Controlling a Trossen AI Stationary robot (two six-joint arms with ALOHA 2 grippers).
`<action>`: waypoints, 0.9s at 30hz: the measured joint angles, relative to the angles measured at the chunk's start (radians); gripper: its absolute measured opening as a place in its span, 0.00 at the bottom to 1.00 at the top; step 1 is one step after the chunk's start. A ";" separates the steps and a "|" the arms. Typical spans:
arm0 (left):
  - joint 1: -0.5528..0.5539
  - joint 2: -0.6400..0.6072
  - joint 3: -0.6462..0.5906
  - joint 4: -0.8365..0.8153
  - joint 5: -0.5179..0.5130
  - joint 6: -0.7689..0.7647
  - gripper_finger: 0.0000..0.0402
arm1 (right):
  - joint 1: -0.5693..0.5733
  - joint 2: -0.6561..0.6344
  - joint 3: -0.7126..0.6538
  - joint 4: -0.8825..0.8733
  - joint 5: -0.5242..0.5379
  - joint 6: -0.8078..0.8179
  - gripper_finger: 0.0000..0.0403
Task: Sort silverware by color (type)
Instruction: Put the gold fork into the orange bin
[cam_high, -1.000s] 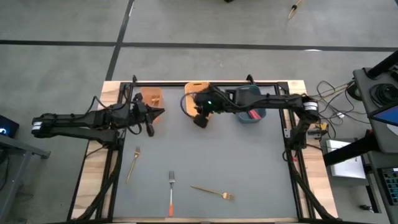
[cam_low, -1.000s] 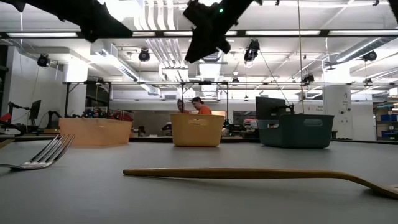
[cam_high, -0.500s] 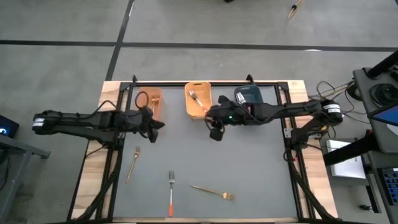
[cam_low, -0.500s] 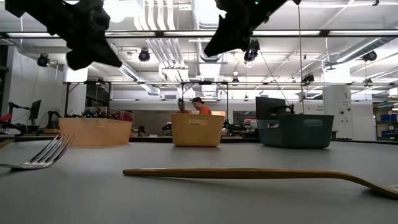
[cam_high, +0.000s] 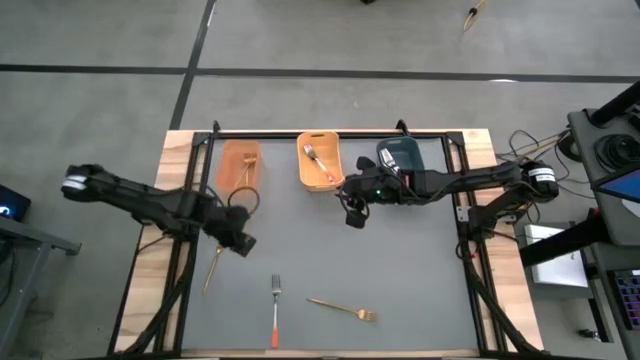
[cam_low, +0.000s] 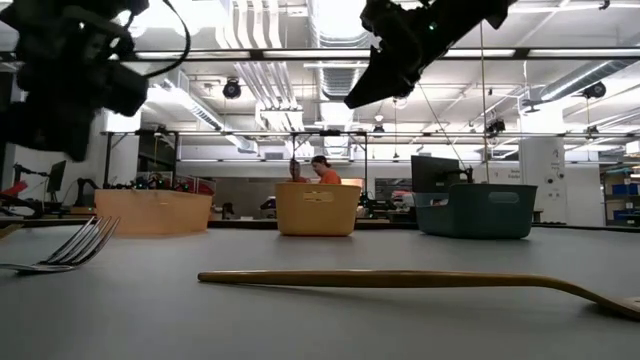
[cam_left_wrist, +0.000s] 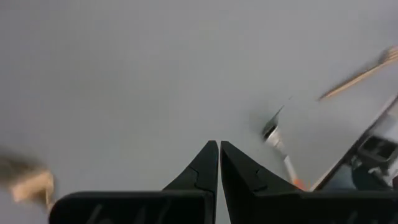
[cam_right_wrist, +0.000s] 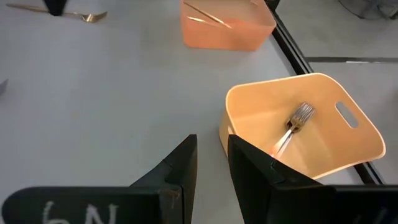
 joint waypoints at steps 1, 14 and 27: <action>-0.024 0.016 0.000 -0.010 0.015 -0.035 0.00 | 0.000 0.000 -0.003 0.001 0.000 -0.006 0.20; -0.157 0.166 0.000 -0.282 0.064 -0.311 0.00 | 0.000 0.003 -0.017 0.049 0.000 -0.074 0.20; -0.185 0.249 0.000 -0.312 -0.022 -0.290 0.01 | -0.015 0.004 -0.023 0.061 0.000 -0.137 0.20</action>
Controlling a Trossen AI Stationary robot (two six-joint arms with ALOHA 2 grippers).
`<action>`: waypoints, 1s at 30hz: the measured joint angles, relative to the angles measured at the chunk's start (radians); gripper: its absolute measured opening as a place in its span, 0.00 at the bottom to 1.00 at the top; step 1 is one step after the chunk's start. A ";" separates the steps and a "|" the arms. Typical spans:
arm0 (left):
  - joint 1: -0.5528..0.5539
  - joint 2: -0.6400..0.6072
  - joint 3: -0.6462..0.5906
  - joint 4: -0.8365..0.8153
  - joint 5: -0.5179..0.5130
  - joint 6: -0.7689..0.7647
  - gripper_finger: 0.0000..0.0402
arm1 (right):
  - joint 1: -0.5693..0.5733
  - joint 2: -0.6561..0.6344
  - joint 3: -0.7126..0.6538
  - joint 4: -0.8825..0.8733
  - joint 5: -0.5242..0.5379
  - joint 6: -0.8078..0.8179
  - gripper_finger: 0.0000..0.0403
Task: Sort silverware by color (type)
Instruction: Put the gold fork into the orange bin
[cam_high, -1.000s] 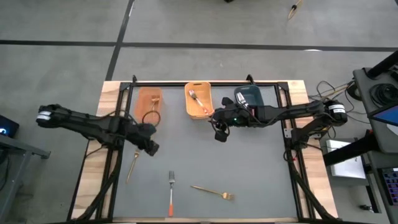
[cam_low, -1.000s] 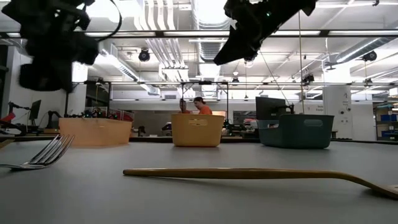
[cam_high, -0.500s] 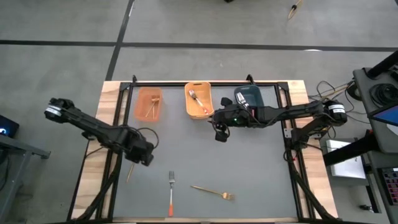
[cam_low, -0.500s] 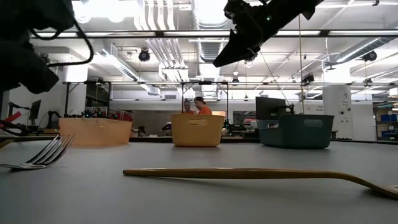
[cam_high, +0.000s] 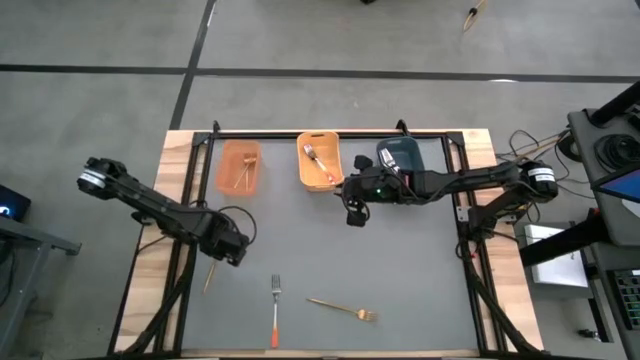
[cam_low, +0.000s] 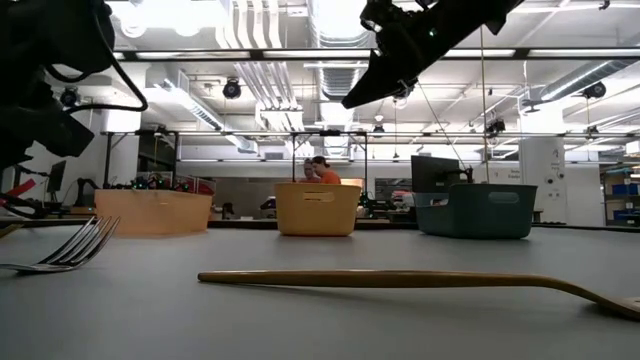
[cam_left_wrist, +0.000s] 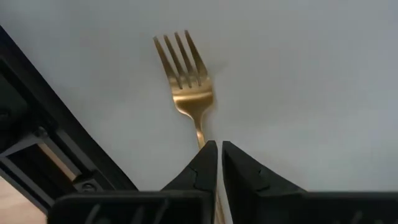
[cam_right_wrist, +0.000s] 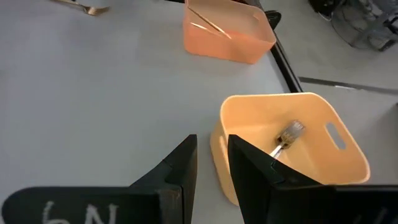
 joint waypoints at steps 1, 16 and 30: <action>-0.004 0.007 0.000 0.000 0.000 0.000 0.03 | -0.008 0.000 0.000 -0.001 0.000 -0.009 0.20; -0.015 0.124 -0.002 0.000 0.002 -0.001 0.27 | -0.062 0.031 -0.005 -0.010 0.000 -0.009 0.20; -0.017 0.195 -0.004 0.032 0.003 -0.001 0.21 | -0.077 0.031 -0.015 -0.010 0.000 0.003 0.20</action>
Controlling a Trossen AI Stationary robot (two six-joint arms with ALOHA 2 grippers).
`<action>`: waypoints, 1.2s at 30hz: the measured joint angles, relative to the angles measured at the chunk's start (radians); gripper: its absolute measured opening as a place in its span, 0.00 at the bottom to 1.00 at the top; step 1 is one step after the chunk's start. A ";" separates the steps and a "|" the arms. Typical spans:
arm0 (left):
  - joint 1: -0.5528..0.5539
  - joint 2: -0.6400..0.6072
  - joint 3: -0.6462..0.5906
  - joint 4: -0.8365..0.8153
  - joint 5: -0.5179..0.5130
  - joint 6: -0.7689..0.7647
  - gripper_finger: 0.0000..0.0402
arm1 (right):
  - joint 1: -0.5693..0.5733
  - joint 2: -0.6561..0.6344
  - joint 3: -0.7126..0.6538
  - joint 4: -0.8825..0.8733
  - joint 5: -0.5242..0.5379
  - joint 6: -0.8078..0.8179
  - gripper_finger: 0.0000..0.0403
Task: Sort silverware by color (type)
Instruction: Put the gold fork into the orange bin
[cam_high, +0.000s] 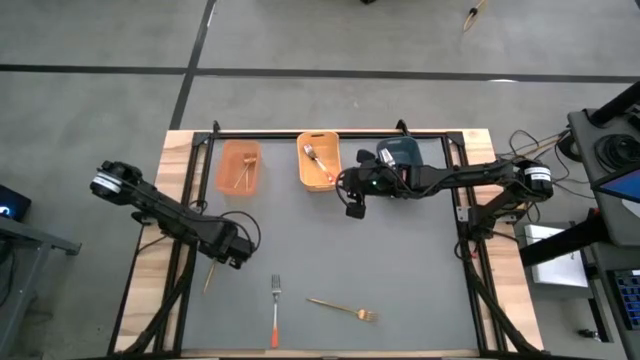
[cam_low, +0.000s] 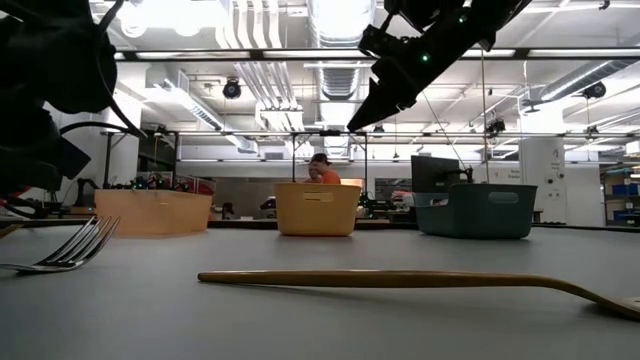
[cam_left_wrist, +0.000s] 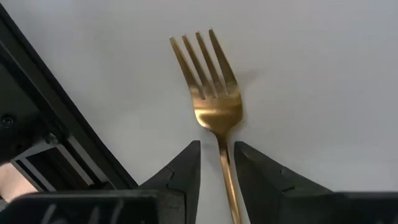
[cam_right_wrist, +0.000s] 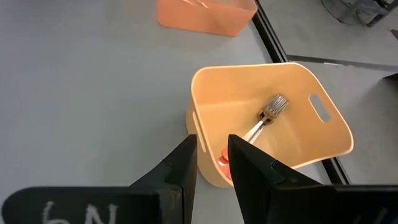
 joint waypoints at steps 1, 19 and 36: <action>0.000 0.000 0.000 0.001 0.000 0.000 0.20 | 0.000 0.000 0.000 0.000 0.000 0.000 0.20; 0.000 -0.013 0.005 0.018 -0.004 -0.057 0.01 | 0.000 0.000 0.000 -0.009 0.000 -0.012 0.20; 0.004 -0.080 0.146 -0.016 -0.103 -0.014 0.00 | 0.000 0.000 -0.054 0.154 -0.053 -0.123 0.20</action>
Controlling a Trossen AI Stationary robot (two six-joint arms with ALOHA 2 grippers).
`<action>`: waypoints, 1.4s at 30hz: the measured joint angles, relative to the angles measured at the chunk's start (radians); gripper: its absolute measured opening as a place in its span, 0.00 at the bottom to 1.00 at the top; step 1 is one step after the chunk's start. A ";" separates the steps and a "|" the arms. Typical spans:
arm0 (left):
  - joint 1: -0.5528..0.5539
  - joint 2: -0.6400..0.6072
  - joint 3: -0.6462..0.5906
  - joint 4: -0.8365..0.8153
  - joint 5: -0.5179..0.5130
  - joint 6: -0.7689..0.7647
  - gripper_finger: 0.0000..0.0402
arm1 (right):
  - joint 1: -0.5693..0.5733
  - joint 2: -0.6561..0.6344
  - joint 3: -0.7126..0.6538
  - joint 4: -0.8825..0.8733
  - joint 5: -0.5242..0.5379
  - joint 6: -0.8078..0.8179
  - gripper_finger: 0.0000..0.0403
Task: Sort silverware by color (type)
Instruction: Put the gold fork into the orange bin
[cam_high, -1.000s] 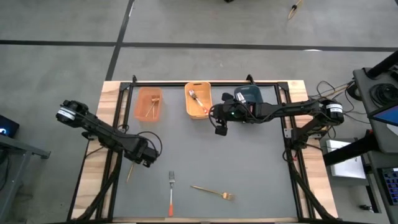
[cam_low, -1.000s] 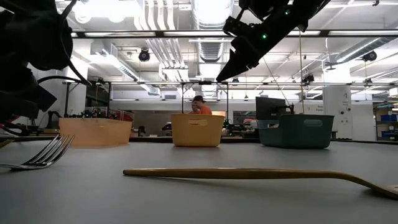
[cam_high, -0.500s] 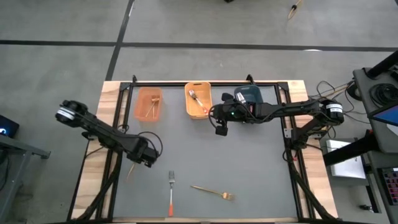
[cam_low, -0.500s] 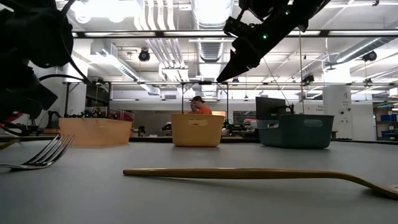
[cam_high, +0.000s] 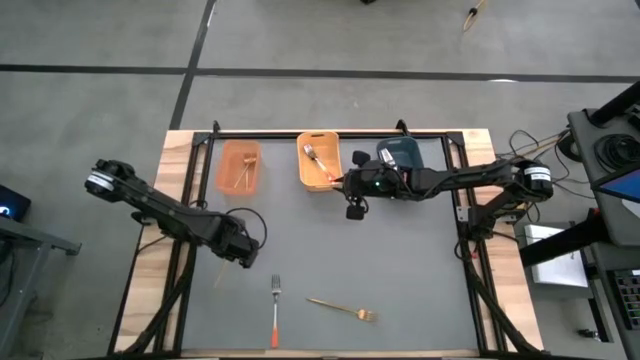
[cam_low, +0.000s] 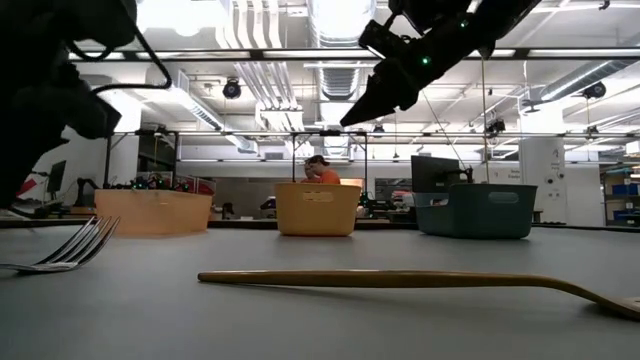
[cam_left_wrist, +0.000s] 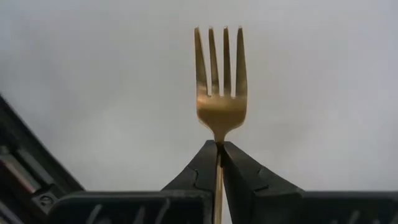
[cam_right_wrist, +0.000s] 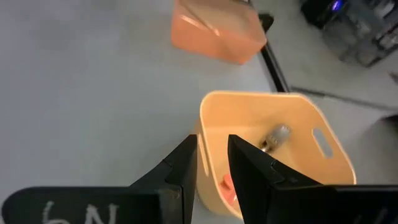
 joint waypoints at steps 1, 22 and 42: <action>0.000 -0.002 0.008 0.001 -0.005 0.002 0.00 | 0.000 0.000 -0.011 0.024 0.000 -0.005 0.20; 0.096 -0.006 0.287 -0.245 -0.219 0.186 0.00 | 0.003 -0.007 -0.029 0.027 -0.031 0.005 0.20; 0.363 -0.005 0.394 -0.184 -0.270 0.603 0.00 | 0.082 -0.007 -0.048 0.058 -0.079 0.080 0.19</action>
